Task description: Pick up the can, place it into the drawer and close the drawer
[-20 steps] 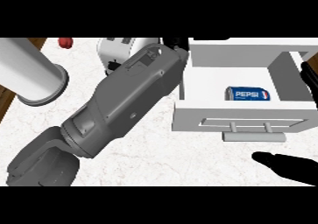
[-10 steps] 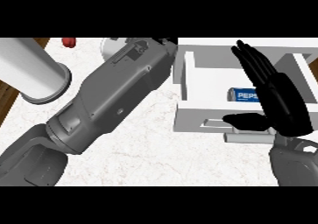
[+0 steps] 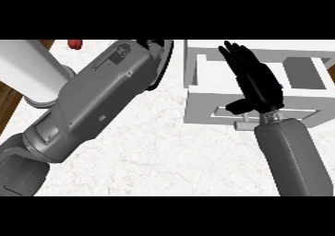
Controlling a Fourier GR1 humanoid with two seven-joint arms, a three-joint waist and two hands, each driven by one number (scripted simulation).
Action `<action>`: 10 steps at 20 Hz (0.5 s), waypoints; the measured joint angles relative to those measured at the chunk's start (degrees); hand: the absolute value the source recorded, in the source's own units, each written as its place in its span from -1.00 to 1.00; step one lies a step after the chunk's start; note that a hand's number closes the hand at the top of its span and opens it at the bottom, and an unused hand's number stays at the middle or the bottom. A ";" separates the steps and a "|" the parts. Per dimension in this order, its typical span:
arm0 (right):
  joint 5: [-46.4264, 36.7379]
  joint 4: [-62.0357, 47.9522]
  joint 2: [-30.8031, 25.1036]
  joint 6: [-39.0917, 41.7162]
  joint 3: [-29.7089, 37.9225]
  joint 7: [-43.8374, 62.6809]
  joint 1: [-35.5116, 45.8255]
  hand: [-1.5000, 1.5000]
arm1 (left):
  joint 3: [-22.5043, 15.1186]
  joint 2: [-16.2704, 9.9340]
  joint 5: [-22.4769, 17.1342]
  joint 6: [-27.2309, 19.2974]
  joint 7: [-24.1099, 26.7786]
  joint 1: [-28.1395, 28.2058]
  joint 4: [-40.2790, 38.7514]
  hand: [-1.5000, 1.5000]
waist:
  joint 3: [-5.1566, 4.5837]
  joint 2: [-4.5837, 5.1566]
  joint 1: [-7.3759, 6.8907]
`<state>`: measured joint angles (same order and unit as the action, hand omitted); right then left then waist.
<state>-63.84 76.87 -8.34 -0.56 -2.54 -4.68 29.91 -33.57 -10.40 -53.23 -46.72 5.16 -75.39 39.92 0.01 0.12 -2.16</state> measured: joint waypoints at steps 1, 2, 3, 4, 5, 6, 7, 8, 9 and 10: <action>-0.71 -2.70 0.06 -1.02 0.33 0.08 1.32 -1.00 | 0.01 -0.64 0.35 -0.47 -0.55 0.37 0.95 -1.00 | 0.00 -0.01 -0.05; -1.64 -5.57 0.60 -2.58 0.35 0.22 2.64 -1.00 | 0.19 -1.44 0.54 -0.34 -1.30 0.37 1.50 -1.00 | 0.00 0.03 -0.06; -2.53 -8.44 0.97 -4.03 0.47 0.35 3.81 -1.00 | -0.07 -1.99 0.87 -0.24 -1.69 1.31 2.69 -1.00 | 0.00 0.03 -0.24; -3.18 -11.12 0.99 -5.89 0.72 -0.19 4.30 -1.00 | -0.14 -2.61 1.22 -0.51 -2.05 2.00 3.96 -1.00 | 0.00 0.02 -0.29; -3.73 -13.60 0.89 -7.44 1.11 -0.51 4.98 -1.00 | -0.26 -3.49 1.47 -0.78 -2.79 2.76 5.60 -1.00 | 0.00 -0.02 -0.42; -4.71 -16.08 0.85 -9.10 1.34 -0.57 6.17 -1.00 | -0.22 -4.08 1.70 -1.01 -3.50 2.96 6.57 -1.00 | -0.14 -0.15 -0.41; -5.23 -18.46 0.83 -10.55 1.81 -0.71 7.60 -1.00 | -0.23 -5.04 2.00 -1.03 -4.43 3.11 7.46 -1.00 | -0.20 -0.20 -0.38; -5.78 -20.72 0.81 -12.05 2.17 -0.90 8.80 -1.00 | -0.08 -5.38 2.31 -1.21 -4.64 3.71 8.23 -1.00 | -0.30 -0.27 -0.35; -6.52 -22.88 0.80 -13.86 2.41 -1.12 9.79 -1.00 | 0.05 -5.90 2.58 -1.04 -4.90 4.20 8.75 -1.00 | -0.44 -0.36 -0.33; -7.15 -24.67 0.82 -15.35 2.55 -1.37 10.60 -1.00 | 0.25 -6.74 2.86 -0.63 -5.20 4.71 9.19 -1.00 | -0.57 -0.47 -0.26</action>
<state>-71.00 52.20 -7.52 -15.91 0.01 -6.05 40.50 -33.32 -17.14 -50.38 -47.35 -0.04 -70.68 49.10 -0.55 -0.35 -2.42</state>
